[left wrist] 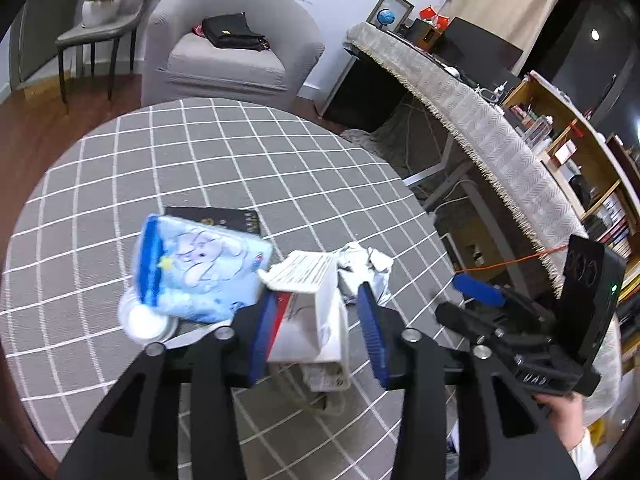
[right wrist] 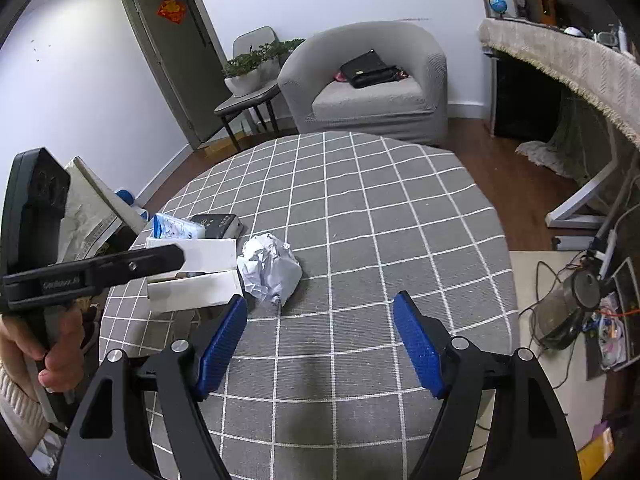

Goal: Collect trash
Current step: 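Grasp the white receipt and red SanDisk packaging with the left gripper, then grasp the crumpled white paper ball with the right gripper, then carry the receipt into the teal bin and open the left gripper while the right gripper carries the paper ball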

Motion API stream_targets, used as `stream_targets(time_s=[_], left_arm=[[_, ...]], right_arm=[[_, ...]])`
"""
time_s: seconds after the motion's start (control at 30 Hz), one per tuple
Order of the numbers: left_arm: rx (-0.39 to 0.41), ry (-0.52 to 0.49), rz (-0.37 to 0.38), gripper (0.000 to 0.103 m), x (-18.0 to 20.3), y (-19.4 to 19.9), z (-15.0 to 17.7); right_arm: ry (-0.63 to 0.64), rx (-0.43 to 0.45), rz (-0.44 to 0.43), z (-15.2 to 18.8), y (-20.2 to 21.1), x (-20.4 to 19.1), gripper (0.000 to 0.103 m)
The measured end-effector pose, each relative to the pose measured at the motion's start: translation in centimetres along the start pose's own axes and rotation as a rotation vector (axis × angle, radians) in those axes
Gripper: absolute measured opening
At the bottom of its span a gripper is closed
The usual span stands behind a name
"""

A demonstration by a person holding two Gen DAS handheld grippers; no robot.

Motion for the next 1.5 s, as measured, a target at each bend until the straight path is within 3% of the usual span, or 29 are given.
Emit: stream_targets(time_s=[0.2,0.27,0.73,0.93,1.2,1.5], left_arm=[[-0.009,-0.009,0.024,0.003,0.6,-0.7,-0.2],[-0.004,-0.002,0.047,0.002,0.8,-0.2,-0.2],[0.095,-0.085,0.040,0.002,0.6,8.5,-2.7],[0.135,-0.086,0.020,0.002,-0.4,11.9,-3.7],[0.168,-0.071,-0.027,0.002,-3.8,16.2,-4.1],[0.176,0.017,-0.120,0.002,-10.9,20.2,-2.3]], right_arm=[[0.000,-0.014,-0.014,0.1,-0.7,-0.8,0.075],[0.002,-0.015,-0.020,-0.1,-0.9,-1.3,0.075],[0.075,-0.025,0.026,-0.6,-3.8,-4.6,0.066],[0.130,-0.045,0.095,-0.5,-5.1,-5.1,0.051],[0.173,-0.086,0.170,-0.2,-6.7,-4.8,0.039],[0.169,-0.033,0.116,-2.1,-5.0,-9.3,0.039]])
Point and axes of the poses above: each gripper's, at about its wrist camera, not at the fingertips, and y roughly against the way its jaws point, x to its right, z to its underside, the point moved 10 cm from there along -y, roughly the way its jaws point, and after that the axes turned 10 degrees about x, right-handed, at the moved point
